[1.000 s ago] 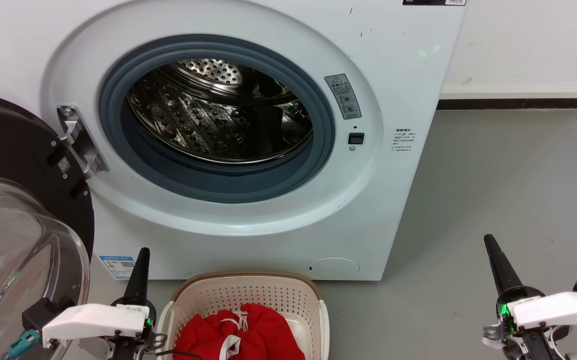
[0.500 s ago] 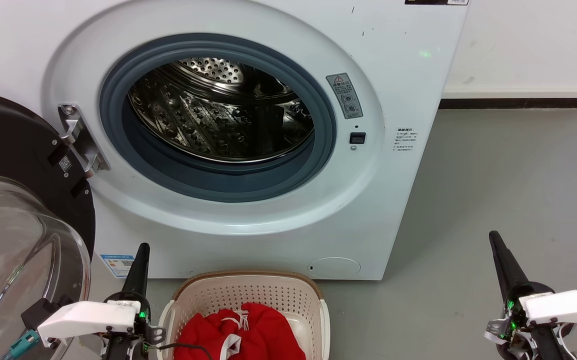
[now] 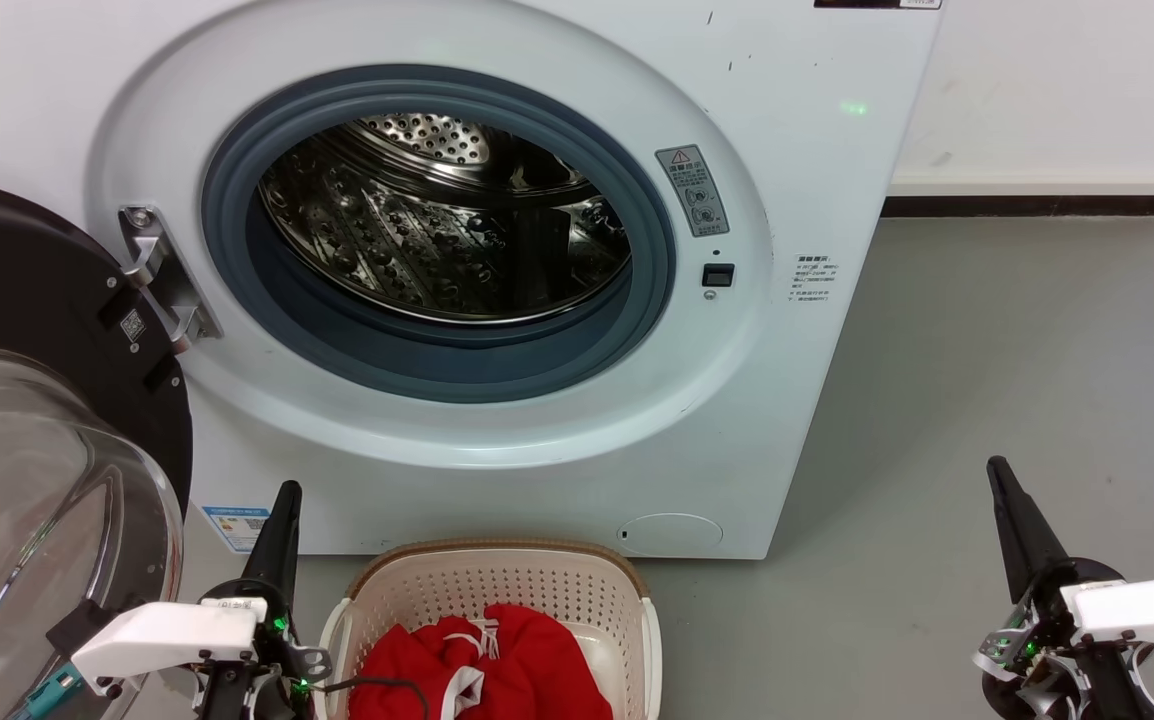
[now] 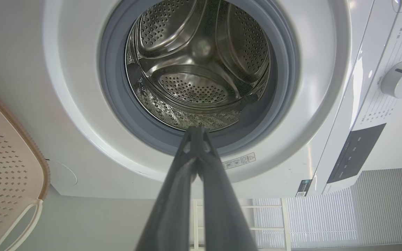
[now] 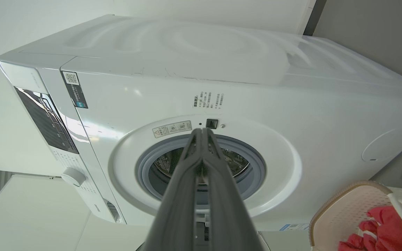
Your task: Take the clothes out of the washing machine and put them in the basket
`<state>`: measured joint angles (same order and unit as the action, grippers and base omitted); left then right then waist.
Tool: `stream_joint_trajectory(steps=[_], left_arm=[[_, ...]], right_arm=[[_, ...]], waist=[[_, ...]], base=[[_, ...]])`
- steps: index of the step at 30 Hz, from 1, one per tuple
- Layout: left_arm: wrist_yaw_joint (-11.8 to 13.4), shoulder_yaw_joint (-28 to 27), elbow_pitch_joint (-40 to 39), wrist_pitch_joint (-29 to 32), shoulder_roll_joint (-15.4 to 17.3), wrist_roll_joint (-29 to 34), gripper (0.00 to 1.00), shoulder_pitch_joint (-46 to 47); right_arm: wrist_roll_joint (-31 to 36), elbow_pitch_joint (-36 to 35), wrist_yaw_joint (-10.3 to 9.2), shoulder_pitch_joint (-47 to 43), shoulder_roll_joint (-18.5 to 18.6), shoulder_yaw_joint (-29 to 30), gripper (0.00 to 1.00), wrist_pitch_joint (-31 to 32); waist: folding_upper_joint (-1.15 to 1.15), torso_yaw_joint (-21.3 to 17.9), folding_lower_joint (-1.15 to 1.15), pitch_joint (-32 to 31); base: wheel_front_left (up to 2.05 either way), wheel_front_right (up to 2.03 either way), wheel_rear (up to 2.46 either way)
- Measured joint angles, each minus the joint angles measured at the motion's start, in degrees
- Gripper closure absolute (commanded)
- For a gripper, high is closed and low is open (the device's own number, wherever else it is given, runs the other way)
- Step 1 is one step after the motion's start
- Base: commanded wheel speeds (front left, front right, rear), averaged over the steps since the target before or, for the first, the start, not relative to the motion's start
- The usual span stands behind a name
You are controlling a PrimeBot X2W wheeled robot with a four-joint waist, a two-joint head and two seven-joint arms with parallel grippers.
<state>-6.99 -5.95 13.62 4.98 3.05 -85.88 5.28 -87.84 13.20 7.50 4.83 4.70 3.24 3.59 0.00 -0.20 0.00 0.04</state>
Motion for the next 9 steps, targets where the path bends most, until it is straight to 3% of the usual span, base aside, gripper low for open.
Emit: stream_joint_trajectory(steps=[9], left_arm=[[-0.16, -0.3, 0.27, 0.93, -0.07, -3.81, 1.0, 0.5]], right_arm=[[-3.67, 0.38, 0.0, 0.38, -0.05, 0.6, 1.0, 0.57]], waist=[[0.0, 0.12, 0.0, 0.08]], base=[[0.0, 0.0, 0.0]])
